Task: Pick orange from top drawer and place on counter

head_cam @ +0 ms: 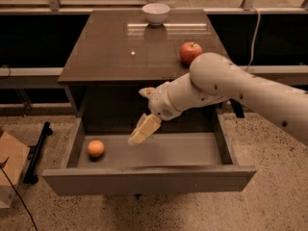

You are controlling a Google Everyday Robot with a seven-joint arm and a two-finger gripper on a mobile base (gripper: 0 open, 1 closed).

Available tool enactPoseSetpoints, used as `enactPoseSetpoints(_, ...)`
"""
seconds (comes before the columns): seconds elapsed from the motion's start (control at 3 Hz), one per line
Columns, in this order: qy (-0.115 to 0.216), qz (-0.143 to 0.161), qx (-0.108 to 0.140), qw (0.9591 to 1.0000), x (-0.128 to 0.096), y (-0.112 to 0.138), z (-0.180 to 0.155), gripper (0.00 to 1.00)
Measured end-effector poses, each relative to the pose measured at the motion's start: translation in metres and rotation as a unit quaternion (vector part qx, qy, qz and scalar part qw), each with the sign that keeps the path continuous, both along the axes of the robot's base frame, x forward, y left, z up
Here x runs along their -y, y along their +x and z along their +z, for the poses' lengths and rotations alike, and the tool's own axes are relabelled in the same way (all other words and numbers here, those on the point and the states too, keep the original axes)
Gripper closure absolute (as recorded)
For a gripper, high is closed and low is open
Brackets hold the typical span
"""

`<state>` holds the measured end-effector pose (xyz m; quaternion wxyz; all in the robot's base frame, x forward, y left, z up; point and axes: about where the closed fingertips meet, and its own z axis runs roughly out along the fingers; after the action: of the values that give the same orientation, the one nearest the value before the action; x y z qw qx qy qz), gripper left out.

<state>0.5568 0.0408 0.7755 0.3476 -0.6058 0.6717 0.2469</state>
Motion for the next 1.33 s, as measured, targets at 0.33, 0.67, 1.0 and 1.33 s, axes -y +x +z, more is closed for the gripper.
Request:
enactPoseSetpoints(0.33,0.02,0.009,-0.016,0.9996,-0.014,0.004,-0.02,0.0)
enactPoseSetpoints(0.67,0.05,0.02,-0.032,0.998,-0.035,0.009,-0.04,0.0)
enactPoseSetpoints(1.0,0.08,0.038,-0.043,0.9952,-0.062,0.012,-0.058,0.0)
enactPoseSetpoints(1.33,0.113,0.05,-0.046,0.9913,-0.087,0.013,-0.073,0.0)
